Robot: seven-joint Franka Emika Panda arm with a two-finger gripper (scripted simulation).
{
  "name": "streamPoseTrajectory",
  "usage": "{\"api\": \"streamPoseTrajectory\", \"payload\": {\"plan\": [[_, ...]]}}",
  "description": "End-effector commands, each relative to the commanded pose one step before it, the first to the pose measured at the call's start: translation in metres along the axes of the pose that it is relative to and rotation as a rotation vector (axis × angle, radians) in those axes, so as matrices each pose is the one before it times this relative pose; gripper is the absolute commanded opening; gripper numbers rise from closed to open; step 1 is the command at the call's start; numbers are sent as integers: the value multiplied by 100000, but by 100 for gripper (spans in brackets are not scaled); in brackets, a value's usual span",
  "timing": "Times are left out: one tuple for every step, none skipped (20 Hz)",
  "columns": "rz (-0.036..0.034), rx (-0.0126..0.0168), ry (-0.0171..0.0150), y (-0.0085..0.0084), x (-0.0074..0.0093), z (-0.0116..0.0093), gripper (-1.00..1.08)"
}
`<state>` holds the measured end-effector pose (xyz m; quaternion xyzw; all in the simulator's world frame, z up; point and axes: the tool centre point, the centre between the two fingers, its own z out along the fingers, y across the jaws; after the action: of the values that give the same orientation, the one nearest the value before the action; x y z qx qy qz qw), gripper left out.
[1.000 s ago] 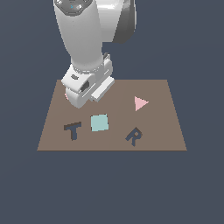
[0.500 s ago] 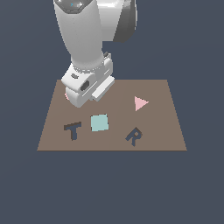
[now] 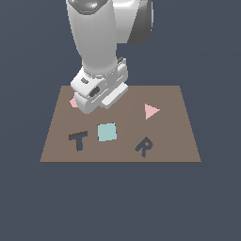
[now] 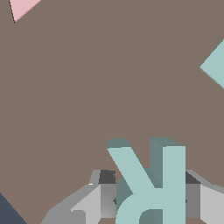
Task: Insert a designated object into the corresponding slot on a board.
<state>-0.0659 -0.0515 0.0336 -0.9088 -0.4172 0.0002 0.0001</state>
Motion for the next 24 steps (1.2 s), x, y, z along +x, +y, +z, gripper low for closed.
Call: {"api": "streamPoseTrajectory", "payload": {"plan": [[4116,-26,29,-371,510,-33,-100],[1920,-2,2,-169,223,-9,-100],[2036,-2,2,-180,238,-9,-100],[2154,-1,2,-190,251,-10,-100],[2271,-1,2,-200,266,-10,-100],[2389,-1,2,-211,281,-11,-100],[2510,-1,3,-221,295,-11,-100],[2629,-1,3,-232,310,-12,-100],[2751,-1,3,-242,325,-12,-100],[2874,-1,3,-253,340,-13,-100],[2997,-1,3,-265,356,-13,-100],[3124,0,3,-276,371,-14,-100],[3243,0,4,-286,386,-14,-100],[3281,0,4,-290,392,-15,-100],[3295,0,4,-291,394,-15,-100],[3310,0,4,-292,397,-15,-100],[3326,0,4,-294,399,-15,-100],[3343,1,4,-295,402,-15,-100],[3362,1,3,-297,405,-15,-100],[3382,1,3,-298,408,-15,-100],[3401,1,3,-300,411,-15,-100],[3424,1,3,-301,414,-15,-100],[3446,1,3,-303,418,-15,-100],[3469,1,3,-304,421,-15,-100]]}}
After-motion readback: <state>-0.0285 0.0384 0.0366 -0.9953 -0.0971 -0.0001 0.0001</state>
